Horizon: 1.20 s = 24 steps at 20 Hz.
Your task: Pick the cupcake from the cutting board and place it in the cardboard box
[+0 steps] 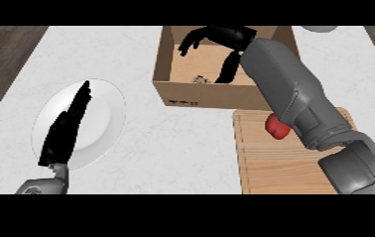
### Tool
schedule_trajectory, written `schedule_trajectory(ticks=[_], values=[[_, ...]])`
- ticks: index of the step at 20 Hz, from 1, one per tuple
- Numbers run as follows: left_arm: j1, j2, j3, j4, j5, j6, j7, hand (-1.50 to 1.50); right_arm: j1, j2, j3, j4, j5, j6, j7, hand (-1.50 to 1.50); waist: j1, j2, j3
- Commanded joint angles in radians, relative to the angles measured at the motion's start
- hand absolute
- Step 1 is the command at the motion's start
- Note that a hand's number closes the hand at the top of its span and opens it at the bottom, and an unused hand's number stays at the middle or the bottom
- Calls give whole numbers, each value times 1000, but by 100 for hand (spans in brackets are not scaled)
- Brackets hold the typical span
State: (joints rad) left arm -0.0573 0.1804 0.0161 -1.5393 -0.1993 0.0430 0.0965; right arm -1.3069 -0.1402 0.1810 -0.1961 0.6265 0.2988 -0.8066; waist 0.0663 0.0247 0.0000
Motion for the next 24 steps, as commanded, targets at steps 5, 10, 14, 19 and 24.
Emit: schedule_trajectory(ticks=[5, 10, 14, 19, 24], values=[[23, -21, -16, -27, -5, 8, 5, 0, -21, -7, -218, 73, -204, 71, 26, -150, 2, 0, 1], [-22, -6, -10, -11, -7, -4, 20, 0, -74, -70, -335, 122, -320, 202, 102, -150, 17, 11, 1], [3, 16, 13, -20, 21, -29, -19, 0, -92, -156, -424, 148, -408, 243, 182, -150, 33, 16, 1], [-2, -28, -43, -16, -13, -10, -30, 0, -86, -262, -476, 161, -454, 201, 258, -150, 53, 35, 2], [-30, -14, -37, -24, -5, -27, -12, 0, -81, -374, -512, 158, -490, 257, 281, -150, 79, 55, 5]])
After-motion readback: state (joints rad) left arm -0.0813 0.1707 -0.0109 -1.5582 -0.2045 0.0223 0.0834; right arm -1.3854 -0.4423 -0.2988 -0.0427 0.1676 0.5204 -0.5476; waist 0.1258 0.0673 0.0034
